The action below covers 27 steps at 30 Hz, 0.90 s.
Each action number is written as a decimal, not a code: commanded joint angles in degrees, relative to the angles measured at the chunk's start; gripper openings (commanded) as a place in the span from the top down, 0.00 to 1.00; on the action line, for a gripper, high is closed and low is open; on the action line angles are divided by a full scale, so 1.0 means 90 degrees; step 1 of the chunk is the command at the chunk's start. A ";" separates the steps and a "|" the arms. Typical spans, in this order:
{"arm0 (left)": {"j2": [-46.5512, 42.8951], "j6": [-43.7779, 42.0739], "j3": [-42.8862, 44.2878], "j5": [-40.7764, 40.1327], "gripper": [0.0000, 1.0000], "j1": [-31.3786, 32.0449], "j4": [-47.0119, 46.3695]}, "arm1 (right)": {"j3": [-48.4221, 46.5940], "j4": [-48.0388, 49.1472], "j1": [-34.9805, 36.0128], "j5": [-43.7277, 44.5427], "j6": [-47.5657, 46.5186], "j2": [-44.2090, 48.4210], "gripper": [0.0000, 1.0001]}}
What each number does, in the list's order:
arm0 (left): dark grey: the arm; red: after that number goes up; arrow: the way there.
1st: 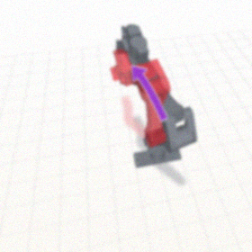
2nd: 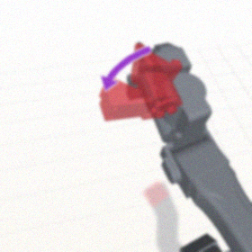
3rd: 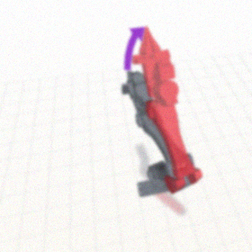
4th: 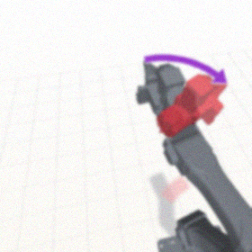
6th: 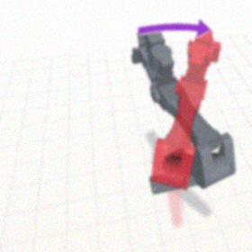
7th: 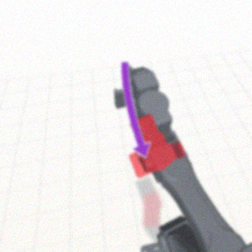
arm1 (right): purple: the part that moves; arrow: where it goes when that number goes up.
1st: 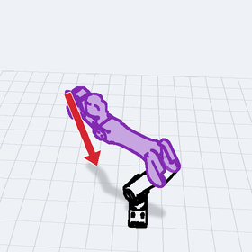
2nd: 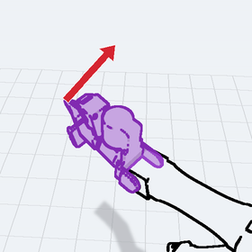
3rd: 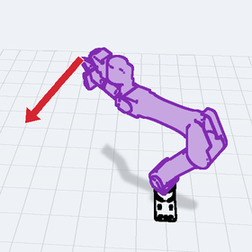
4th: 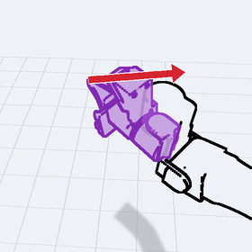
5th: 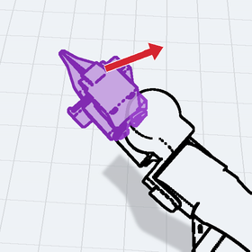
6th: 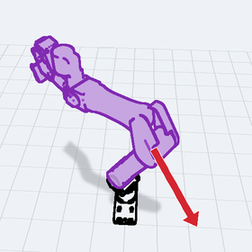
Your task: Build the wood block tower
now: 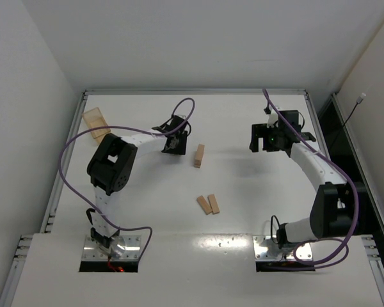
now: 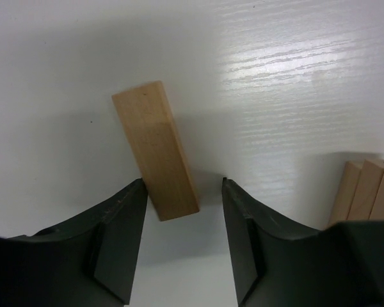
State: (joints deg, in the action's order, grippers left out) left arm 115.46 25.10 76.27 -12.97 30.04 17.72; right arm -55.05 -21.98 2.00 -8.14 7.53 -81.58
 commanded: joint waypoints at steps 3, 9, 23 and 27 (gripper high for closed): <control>0.0218 0.0228 0.0061 -0.0335 0.60 0.0051 0.0161 | 0.0003 0.0225 -0.0027 -0.0111 0.0042 -0.0076 0.15; -0.0045 0.0413 -0.0174 -0.0599 1.00 0.0051 0.0228 | 0.0003 0.0225 -0.0027 -0.0111 0.0042 -0.0076 0.15; -0.2653 0.0824 -0.0341 0.0620 1.00 0.0285 0.1351 | 0.0003 0.0225 -0.0027 -0.0179 0.0042 0.0041 0.15; -0.2712 0.0883 -0.0262 0.1197 1.00 0.0411 0.1782 | -0.0124 0.0225 0.0032 -0.0179 0.0042 -0.0017 0.15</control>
State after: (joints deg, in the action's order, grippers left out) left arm 90.98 31.81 73.23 -7.57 32.60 28.75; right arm -55.05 -21.89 2.02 -8.40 7.53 -82.17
